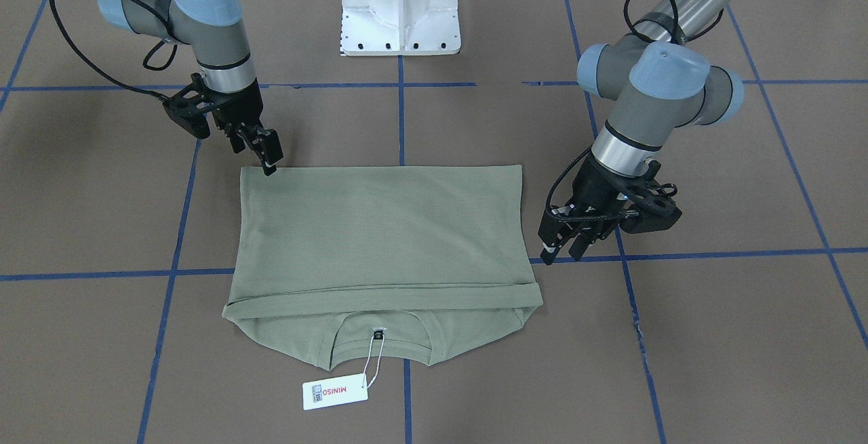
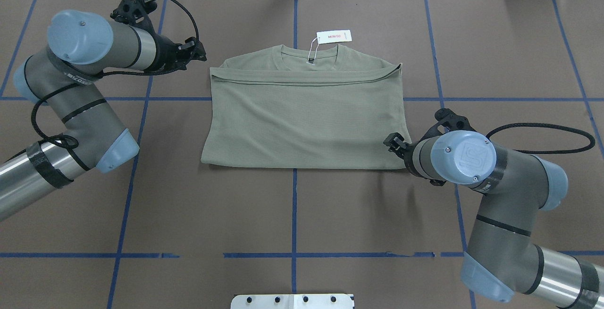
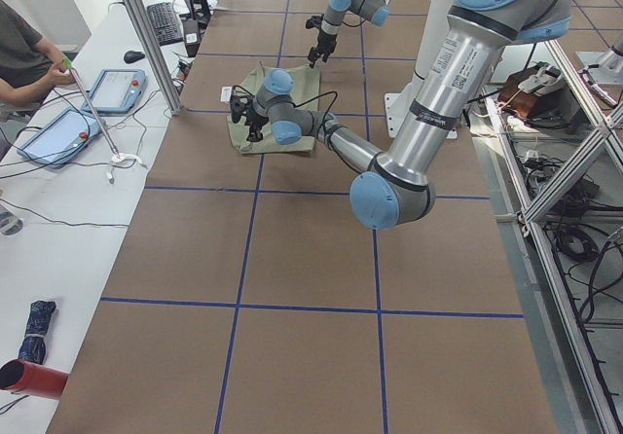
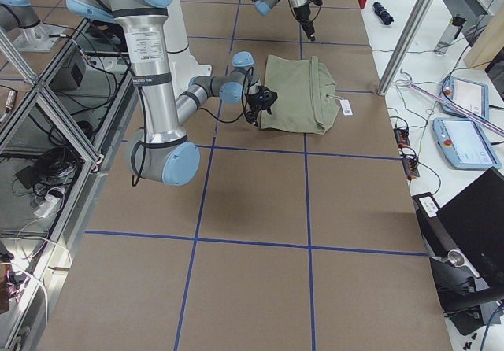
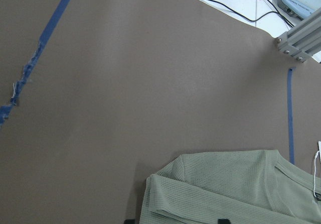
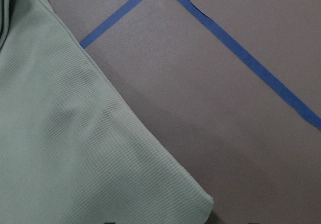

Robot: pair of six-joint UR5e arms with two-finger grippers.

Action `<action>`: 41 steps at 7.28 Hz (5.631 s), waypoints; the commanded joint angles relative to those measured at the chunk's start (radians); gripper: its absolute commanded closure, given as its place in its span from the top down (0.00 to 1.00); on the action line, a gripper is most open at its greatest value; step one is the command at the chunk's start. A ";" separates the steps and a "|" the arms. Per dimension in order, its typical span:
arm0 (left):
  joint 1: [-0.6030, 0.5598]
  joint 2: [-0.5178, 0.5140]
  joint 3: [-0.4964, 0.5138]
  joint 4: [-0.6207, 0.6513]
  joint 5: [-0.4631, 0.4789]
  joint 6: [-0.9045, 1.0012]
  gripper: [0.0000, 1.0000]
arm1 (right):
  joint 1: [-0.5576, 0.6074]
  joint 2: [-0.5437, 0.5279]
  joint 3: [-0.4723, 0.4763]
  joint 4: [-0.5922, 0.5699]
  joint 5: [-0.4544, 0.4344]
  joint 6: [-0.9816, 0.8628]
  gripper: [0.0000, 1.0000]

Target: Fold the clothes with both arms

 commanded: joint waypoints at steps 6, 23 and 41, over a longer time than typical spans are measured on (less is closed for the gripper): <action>-0.003 0.000 0.001 0.003 0.003 0.008 0.62 | 0.000 -0.005 -0.027 0.000 -0.019 0.006 0.15; 0.094 0.107 -0.289 0.014 -0.180 -0.275 0.63 | -0.681 -0.435 0.484 -0.011 0.134 0.140 1.00; 0.573 0.192 -0.285 0.041 0.216 -0.634 0.64 | 0.124 -0.087 0.249 -0.003 0.172 -0.288 1.00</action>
